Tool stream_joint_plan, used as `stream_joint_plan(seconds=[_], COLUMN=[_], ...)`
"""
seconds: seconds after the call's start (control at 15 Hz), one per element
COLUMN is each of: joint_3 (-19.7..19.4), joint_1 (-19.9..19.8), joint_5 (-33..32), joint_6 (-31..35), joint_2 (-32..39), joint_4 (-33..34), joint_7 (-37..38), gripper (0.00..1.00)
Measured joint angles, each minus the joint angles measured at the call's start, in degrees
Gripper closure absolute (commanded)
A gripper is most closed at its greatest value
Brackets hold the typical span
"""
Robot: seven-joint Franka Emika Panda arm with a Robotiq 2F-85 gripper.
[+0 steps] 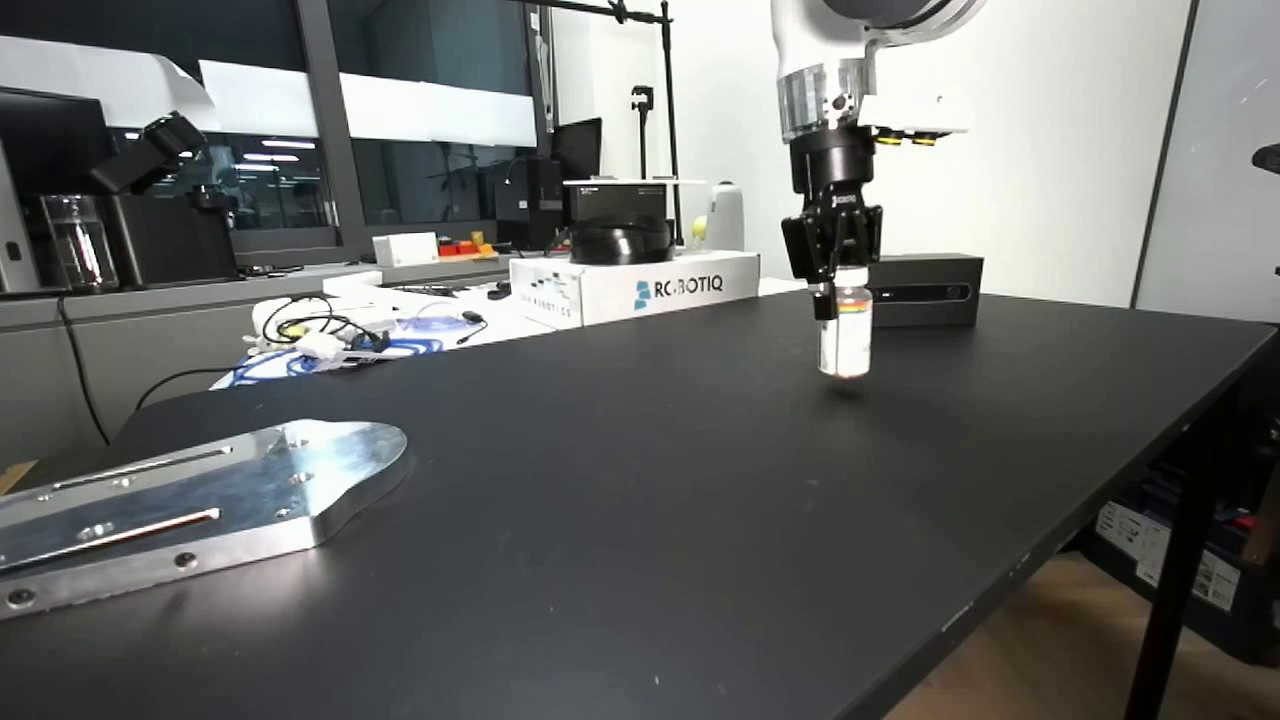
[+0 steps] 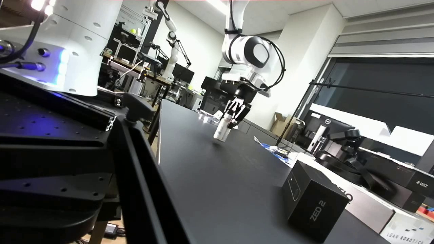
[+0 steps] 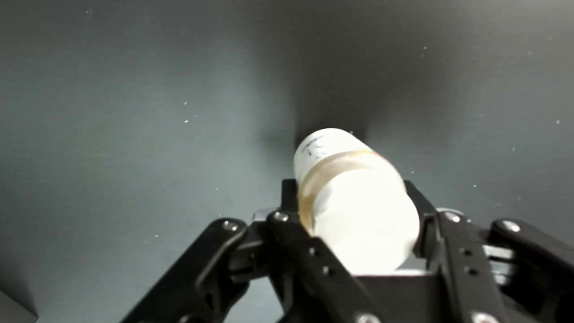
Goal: Put the bottle in the middle of the table
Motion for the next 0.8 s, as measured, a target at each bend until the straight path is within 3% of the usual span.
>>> stream_joint_plan(seconds=[0.07,0.13,0.4,0.8], joint_3=[0.01,0.01,0.01,1.54], joint_1=[0.35,0.53,0.60,0.60], joint_5=[-0.57,-0.85,-1.52,-1.38], joint_6=[0.48,0.75,1.20,1.10], joint_2=[0.00,-0.01,-0.08,-4.18], joint_4=[-0.66,-1.16,-1.96,-3.19], joint_7=[0.00,0.00,0.00,-0.31], gripper=[0.69,0.23,0.00,0.00])
